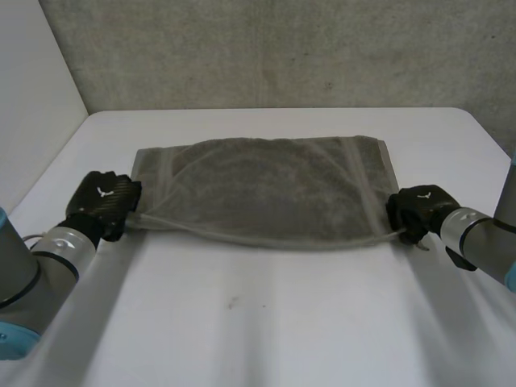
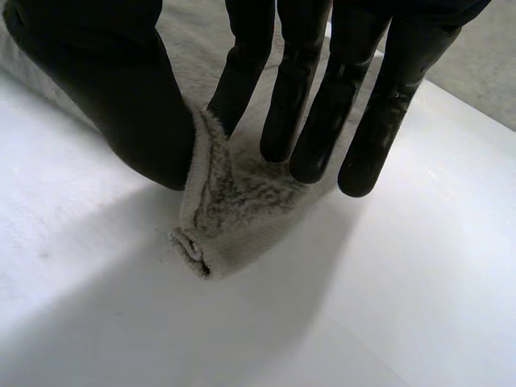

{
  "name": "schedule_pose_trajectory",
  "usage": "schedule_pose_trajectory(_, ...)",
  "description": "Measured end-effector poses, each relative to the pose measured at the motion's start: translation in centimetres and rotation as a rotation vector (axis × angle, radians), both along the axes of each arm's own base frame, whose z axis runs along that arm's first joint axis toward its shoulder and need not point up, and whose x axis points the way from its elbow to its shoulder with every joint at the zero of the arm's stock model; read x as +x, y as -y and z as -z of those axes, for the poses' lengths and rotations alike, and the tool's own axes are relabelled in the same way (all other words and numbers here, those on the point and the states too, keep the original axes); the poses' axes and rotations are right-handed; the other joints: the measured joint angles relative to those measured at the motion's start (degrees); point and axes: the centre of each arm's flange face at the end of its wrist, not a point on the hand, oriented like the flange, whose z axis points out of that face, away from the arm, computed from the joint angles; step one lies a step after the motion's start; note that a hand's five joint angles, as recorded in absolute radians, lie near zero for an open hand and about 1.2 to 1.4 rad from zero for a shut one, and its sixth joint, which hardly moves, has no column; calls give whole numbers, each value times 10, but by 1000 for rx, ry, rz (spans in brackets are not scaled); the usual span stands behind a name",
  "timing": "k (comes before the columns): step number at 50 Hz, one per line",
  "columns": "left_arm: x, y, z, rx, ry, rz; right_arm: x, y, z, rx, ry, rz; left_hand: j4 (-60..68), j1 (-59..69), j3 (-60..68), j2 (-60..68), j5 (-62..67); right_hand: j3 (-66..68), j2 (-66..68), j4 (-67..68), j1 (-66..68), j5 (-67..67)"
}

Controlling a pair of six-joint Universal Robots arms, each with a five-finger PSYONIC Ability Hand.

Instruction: Fold the towel.

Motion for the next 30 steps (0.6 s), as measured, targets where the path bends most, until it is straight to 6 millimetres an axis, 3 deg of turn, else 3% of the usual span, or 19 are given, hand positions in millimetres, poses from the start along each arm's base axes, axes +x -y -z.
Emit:
schedule_pose_trajectory(1,3,2,-2,-5,-2,-9,-2,1,0,1,3,8,0,0,0,0,0,-56,-55,-56,-70,-57)
schedule_pose_trajectory(5,7,4,-4,-10,-8,-24,-5,2,1,6,6,16,0,0,0,0,0,-104,-102,-106,-128,-111)
schedule_pose_trajectory(12,8,4,-5,-5,-20,-29,-5,2,9,26,4,11,0,0,0,0,0,-120,-117,-124,-147,-132)
schedule_pose_trajectory(16,8,4,-4,0,-22,-29,-4,3,14,31,4,9,0,0,0,0,0,-94,-95,-96,-101,-108)
schedule_pose_trajectory(18,8,4,-3,4,-24,-28,-4,4,16,28,5,9,0,0,0,0,0,95,96,89,110,53)
schedule_pose_trajectory(25,7,1,0,22,-29,-25,-8,9,9,-6,15,22,0,0,0,0,0,140,138,141,165,103)
schedule_pose_trajectory(30,5,-6,4,51,-24,-16,-12,8,-24,-84,19,28,0,0,0,0,0,141,138,141,166,104)
